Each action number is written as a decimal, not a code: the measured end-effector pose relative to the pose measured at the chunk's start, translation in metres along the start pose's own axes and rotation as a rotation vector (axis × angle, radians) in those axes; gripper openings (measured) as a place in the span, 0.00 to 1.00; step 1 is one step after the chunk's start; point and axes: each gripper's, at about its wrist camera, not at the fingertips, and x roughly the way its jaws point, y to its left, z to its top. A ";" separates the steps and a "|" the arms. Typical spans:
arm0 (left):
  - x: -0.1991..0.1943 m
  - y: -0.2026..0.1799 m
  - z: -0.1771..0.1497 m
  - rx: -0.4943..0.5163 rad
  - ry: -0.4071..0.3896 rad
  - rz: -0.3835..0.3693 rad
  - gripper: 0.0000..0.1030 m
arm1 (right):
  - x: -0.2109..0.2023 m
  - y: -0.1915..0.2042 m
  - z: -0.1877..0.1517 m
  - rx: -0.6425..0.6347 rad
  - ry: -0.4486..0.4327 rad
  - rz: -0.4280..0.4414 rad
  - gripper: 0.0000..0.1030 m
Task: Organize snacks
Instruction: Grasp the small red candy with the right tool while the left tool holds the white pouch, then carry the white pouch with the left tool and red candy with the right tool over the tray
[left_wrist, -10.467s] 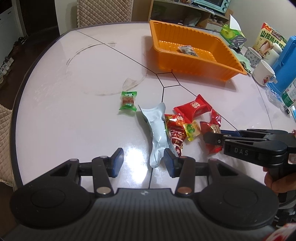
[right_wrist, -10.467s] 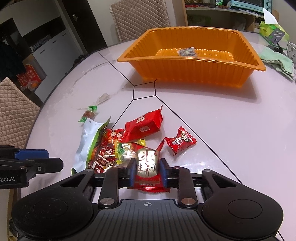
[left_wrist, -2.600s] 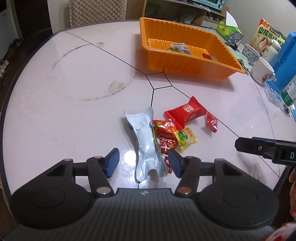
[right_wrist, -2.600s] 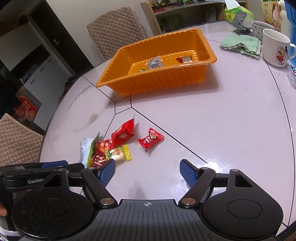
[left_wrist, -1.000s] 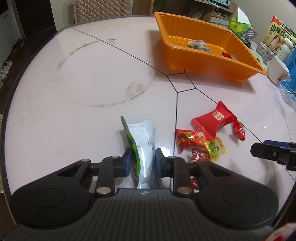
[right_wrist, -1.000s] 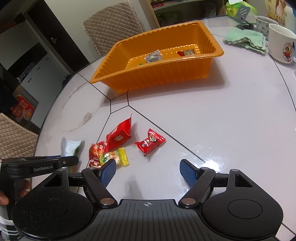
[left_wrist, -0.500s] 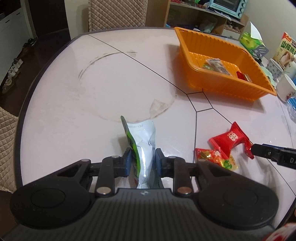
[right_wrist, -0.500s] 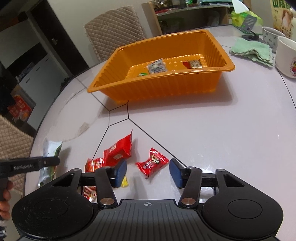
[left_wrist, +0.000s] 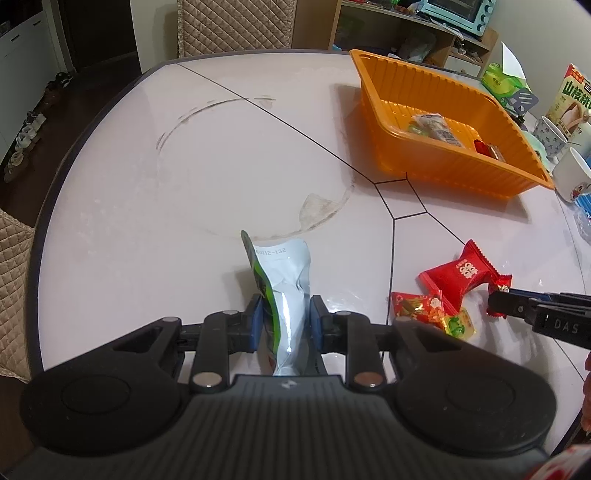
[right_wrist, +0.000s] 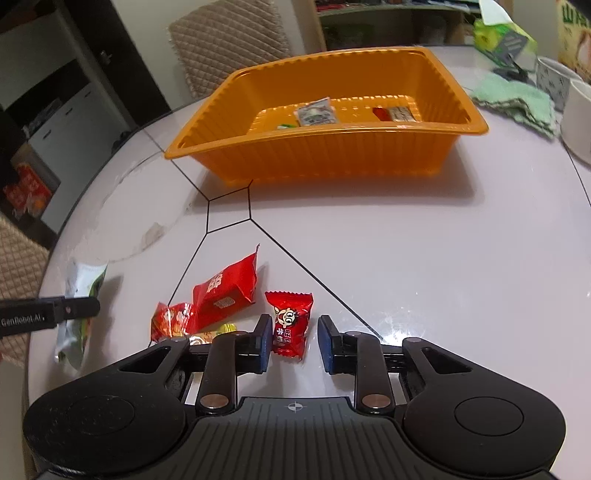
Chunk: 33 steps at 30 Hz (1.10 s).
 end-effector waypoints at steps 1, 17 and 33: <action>0.000 0.000 0.000 0.001 0.000 0.000 0.23 | 0.000 0.000 0.000 -0.005 0.001 -0.001 0.24; -0.003 -0.002 0.000 0.006 -0.004 -0.002 0.23 | 0.000 0.003 0.001 -0.051 -0.002 0.006 0.18; -0.021 -0.012 0.019 0.052 -0.042 -0.028 0.23 | -0.031 -0.010 0.016 -0.043 -0.058 0.042 0.18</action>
